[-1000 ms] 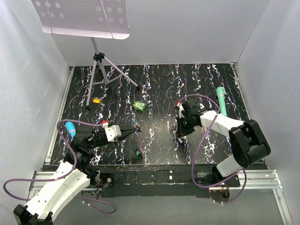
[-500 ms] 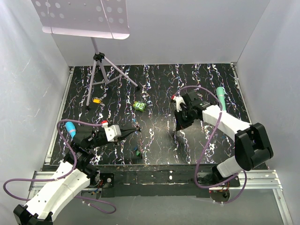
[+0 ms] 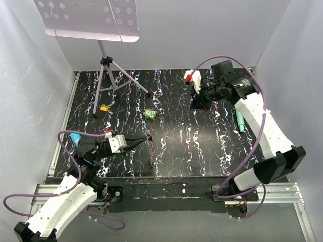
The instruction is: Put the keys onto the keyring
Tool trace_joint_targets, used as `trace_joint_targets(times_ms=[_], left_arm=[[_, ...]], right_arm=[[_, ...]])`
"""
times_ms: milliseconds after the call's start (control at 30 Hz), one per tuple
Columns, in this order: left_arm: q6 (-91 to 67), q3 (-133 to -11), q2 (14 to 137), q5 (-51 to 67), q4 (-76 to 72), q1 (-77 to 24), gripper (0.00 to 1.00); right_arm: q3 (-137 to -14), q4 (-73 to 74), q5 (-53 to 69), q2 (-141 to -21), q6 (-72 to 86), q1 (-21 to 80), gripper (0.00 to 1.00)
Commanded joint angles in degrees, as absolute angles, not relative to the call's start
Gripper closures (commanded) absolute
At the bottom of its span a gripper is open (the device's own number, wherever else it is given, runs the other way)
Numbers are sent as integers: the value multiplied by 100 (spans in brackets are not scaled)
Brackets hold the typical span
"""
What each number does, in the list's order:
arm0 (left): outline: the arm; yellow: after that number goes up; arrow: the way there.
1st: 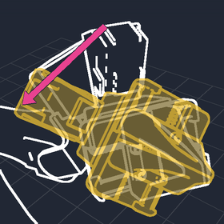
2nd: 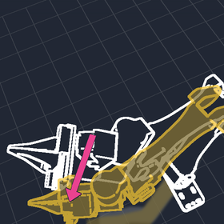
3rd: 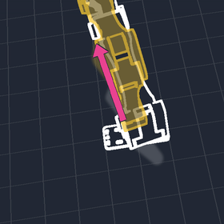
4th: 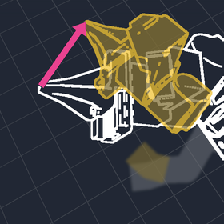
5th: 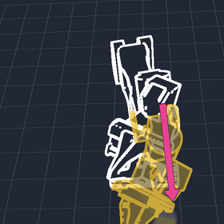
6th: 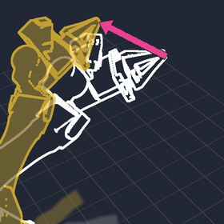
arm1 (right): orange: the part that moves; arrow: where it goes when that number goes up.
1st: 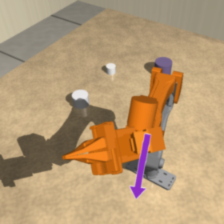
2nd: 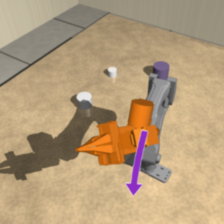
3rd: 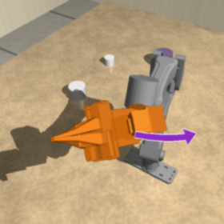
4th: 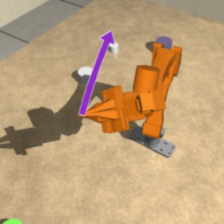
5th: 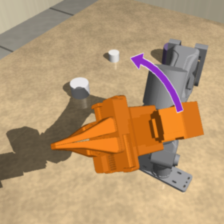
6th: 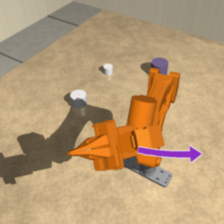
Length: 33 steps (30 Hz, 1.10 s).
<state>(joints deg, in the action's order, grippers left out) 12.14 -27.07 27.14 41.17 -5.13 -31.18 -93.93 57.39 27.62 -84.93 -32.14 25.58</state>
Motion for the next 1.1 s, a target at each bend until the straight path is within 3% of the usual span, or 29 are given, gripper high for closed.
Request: trace_joint_targets(times_ms=[0, 367, 833, 1067], left_arm=[[1134, -3032, 2567, 4227, -905, -3085, 100], [1002, -2918, 2443, 4561, -1230, -3085, 100], [203, -2716, 2742, 4869, -2337, -3085, 100], [44, -2619, 3128, 4817, -2742, -3076, 100]], right_arm=[[-9923, 6671, 3979, -8000, -4586, 2549, 99], [-8070, 5600, 5581, -6110, -4879, 2864, 99], [-7084, 4431, 5089, -5397, -4141, 4113, 99], [-6777, 3429, 4475, -5414, -2833, 4403, 99]])
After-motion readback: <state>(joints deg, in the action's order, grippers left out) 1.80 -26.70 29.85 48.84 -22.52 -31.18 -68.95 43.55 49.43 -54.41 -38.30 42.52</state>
